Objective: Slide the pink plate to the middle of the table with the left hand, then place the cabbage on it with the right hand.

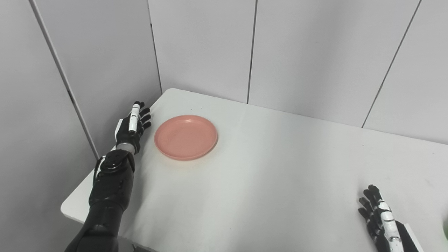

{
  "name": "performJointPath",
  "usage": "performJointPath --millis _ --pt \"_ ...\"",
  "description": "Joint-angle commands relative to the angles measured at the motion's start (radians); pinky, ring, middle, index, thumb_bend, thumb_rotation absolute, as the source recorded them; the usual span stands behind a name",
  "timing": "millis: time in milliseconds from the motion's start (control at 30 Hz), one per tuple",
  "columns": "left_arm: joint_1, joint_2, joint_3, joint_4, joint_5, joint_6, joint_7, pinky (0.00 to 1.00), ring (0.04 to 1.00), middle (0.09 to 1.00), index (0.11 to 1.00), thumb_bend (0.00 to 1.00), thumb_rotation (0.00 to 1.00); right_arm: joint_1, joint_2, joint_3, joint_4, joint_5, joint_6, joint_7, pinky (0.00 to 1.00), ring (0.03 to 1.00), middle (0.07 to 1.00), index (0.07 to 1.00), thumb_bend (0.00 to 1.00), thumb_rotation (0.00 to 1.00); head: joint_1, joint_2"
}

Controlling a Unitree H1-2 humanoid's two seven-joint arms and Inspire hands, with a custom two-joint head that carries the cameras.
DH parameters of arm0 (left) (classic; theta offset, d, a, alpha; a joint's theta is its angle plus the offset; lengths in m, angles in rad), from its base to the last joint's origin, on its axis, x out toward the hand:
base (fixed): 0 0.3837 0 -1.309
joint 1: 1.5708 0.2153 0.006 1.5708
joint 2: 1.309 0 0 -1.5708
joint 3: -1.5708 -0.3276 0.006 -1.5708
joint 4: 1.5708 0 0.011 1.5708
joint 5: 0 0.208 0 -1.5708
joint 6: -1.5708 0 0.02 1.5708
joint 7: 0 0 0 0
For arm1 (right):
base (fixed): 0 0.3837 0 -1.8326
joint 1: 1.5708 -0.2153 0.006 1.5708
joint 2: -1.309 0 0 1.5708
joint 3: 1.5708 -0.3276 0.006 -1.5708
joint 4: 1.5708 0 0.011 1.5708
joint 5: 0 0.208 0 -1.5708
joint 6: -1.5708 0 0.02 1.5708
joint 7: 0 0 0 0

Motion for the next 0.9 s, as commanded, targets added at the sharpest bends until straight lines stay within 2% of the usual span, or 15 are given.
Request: performJointPath --millis 0,133,533,733,867 --pt "-0.035 0.012 -0.02 0.025 0.011 -0.006 -0.002 0.9 0.907 0.903 0.891 0.37 1.0 -0.005 -0.002 0.001 -0.026 -0.006 0.029 -0.001 1.0 1.0 1.0 1.0 0.17 1.0 0.0 0.003" --pt "-0.033 0.008 -0.033 0.057 -0.001 -0.021 -0.022 0.92 0.925 0.914 0.902 0.39 1.0 -0.007 -0.002 0.003 -0.028 -0.005 0.03 -0.003 1.0 1.0 1.0 1.0 0.18 1.0 -0.005 0.008" --pt "-0.002 -0.038 -0.03 0.031 -0.067 -0.01 -0.034 0.92 0.916 0.901 0.892 0.38 1.0 -0.008 -0.006 0.004 -0.038 0.002 0.044 -0.001 1.0 1.0 1.0 1.0 0.2 1.0 -0.023 0.034" --pt "0.029 -0.061 -0.046 -0.035 -0.094 0.02 -0.042 0.91 0.911 0.904 0.901 0.38 1.0 -0.008 -0.003 0.004 -0.041 -0.003 0.044 -0.005 1.0 1.0 1.0 1.0 0.19 1.0 -0.028 0.042" --pt "0.058 -0.085 -0.086 -0.107 -0.082 0.034 -0.052 0.9 0.905 0.896 0.885 0.38 1.0 -0.009 -0.002 0.006 -0.045 -0.006 0.047 -0.006 1.0 1.0 1.0 1.0 0.19 1.0 -0.035 0.049"
